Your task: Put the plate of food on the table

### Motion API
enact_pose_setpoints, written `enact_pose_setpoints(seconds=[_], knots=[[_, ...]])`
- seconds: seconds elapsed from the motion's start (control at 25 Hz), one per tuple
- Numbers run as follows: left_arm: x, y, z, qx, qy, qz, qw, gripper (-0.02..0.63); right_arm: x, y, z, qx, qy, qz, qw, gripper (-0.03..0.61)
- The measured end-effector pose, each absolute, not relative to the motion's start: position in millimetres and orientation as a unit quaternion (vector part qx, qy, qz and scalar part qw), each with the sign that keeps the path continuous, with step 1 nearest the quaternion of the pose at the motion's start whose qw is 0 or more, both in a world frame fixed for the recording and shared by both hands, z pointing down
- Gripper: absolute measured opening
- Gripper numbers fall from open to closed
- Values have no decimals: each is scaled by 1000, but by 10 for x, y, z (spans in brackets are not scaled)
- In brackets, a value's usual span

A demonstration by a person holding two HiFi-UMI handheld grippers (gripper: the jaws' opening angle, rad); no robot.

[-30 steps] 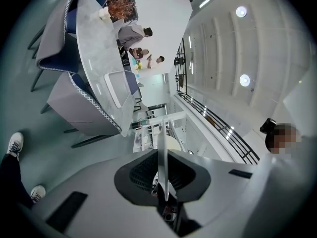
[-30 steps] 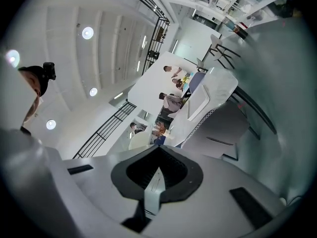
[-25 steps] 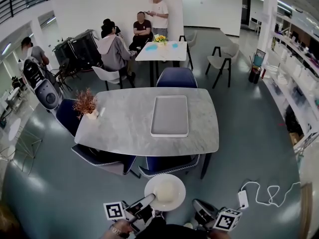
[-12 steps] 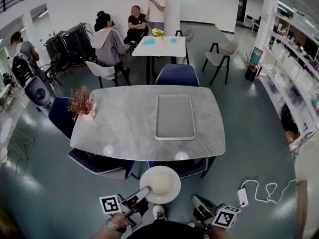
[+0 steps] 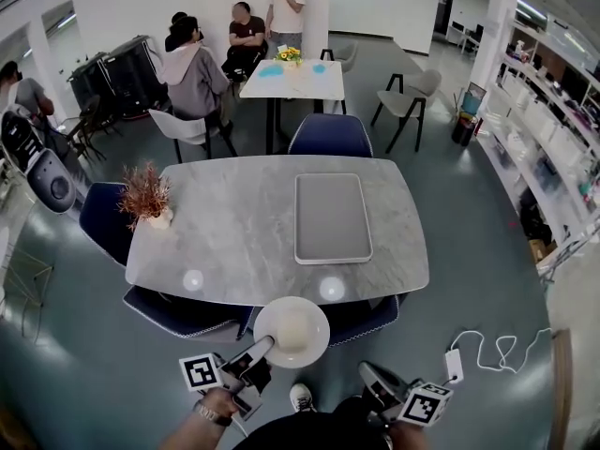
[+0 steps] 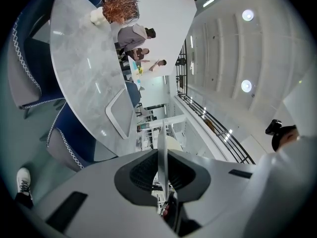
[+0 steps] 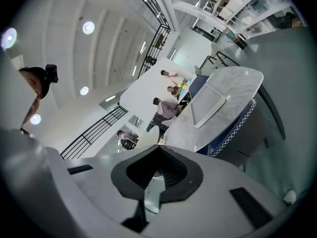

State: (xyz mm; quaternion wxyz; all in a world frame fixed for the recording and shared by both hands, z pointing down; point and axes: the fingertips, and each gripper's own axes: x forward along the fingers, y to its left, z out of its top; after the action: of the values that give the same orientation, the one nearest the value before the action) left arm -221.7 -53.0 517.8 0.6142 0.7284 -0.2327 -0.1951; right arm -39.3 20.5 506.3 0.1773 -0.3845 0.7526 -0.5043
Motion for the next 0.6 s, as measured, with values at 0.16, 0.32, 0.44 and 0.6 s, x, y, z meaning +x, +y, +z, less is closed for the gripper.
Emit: enact_pose_setpoints(seconds=[0.16,0.32,0.44,0.6], knots=[[-2257,-753,5223,730,-236,-199,610,36,-411,115,5075,-391,749,-505,176,11],[-2219,-957,5265,727,-240,-199,612,37,-425,-5,5067,-389,750,-507,172,11],[-2183,-1125,5294,722,-246,-204,614,35,-422,-124,5049,-382,755,-507,166,11],[-2094,-1362,5337,720,-254,-213,610,37,-383,-285,5046,-371,761,-507,162,11]])
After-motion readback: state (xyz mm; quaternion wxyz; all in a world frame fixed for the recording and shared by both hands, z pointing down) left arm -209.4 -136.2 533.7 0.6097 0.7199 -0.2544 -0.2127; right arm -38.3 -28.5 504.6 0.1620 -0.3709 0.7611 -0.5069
